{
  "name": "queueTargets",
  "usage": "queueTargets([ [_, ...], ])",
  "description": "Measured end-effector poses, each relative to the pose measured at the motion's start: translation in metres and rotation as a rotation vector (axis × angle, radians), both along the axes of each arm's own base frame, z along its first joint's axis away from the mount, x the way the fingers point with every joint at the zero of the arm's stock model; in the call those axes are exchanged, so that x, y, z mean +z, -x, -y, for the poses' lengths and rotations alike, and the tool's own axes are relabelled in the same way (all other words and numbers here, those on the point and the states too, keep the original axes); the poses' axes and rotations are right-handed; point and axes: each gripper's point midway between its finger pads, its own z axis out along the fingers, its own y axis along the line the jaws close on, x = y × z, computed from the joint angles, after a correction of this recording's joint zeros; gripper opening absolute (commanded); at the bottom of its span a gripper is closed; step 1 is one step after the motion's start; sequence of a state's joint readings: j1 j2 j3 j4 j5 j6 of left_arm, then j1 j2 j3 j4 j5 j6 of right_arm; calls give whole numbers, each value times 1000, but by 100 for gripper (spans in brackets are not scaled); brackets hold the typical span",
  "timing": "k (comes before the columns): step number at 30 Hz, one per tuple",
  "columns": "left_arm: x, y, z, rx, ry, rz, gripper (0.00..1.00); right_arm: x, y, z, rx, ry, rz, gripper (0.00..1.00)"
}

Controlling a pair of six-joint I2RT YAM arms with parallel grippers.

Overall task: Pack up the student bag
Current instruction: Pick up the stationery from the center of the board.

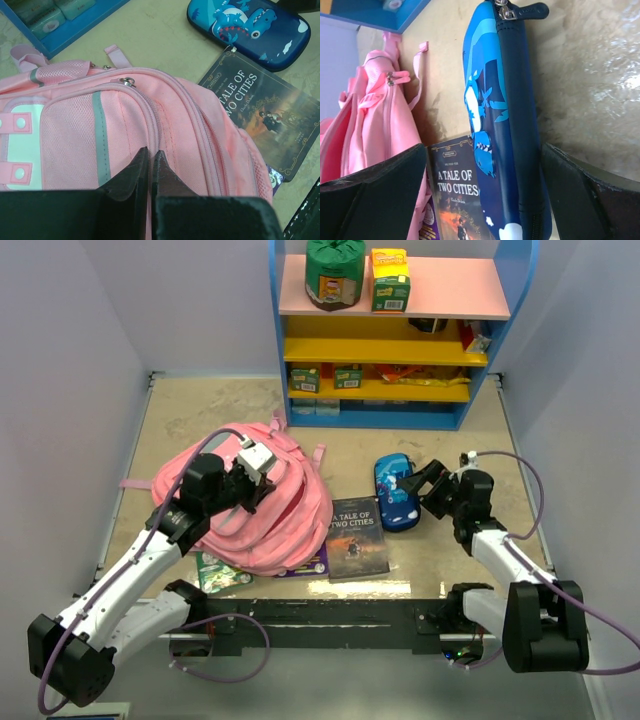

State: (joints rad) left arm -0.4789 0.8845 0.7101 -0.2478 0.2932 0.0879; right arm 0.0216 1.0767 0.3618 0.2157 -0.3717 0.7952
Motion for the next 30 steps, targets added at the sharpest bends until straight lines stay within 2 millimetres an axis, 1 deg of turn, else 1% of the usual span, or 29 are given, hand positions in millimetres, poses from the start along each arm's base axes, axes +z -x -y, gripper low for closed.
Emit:
queueTargets([
  [3,-1,0,0,-3,1,-3,0,5,0,-5,21,-22,19,99],
  [9,-1,1,2,-4,10,-8,0,25,1,-14,73,-59,95,99],
  [11,-2,0,2,-2,15,-12,0,27,1,-15,83,-59,106,99],
  [14,0,-1,3,-1,23,-9,0,21,1,-16,90,-51,100,99],
  [19,1,0,4,-3,26,-10,0,-6,5,-18,103,-61,36,98],
  [22,0,0,4,-4,27,-11,0,-15,12,-24,128,-77,3,91],
  [26,0,0,4,-5,27,-11,0,-5,14,-31,159,-86,37,89],
  [30,-3,0,5,-6,30,-12,0,19,13,-41,195,-85,116,89],
])
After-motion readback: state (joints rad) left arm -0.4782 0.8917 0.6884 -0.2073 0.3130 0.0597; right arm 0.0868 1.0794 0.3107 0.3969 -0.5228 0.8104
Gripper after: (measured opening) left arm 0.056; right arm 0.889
